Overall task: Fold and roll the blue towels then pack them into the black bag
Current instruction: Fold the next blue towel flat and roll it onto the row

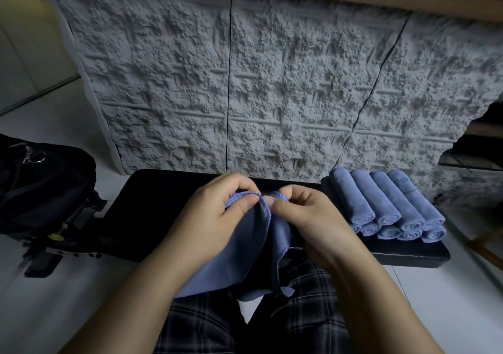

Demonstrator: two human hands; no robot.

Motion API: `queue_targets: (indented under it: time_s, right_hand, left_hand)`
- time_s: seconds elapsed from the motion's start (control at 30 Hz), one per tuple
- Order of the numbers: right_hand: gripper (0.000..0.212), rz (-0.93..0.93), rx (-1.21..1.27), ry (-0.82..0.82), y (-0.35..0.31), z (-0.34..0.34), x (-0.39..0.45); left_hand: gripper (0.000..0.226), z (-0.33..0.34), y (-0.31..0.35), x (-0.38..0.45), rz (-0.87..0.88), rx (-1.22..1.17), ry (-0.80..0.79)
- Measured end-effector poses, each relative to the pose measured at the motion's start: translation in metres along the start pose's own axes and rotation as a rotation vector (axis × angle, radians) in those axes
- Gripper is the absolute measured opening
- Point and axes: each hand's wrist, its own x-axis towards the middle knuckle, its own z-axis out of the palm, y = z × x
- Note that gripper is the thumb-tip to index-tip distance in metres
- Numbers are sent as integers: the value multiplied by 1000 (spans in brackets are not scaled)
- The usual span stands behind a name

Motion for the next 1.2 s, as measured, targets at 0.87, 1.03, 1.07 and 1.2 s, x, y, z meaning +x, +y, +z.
queue_targets:
  time_s: [0.87, 1.03, 1.07, 1.2]
  right_hand:
    - [23, 38, 316, -19, -4, 18, -15]
    - [26, -43, 164, 52, -3, 21, -16]
    - [27, -60, 128, 73, -1, 22, -16]
    - [28, -134, 112, 106, 0, 25, -17]
  left_hand:
    - [14, 19, 3, -9, -42, 77, 185]
    - [11, 22, 4, -10, -50, 39, 248]
    - [11, 22, 4, -10, -46, 39, 258]
    - [14, 23, 5, -9, 1, 58, 276]
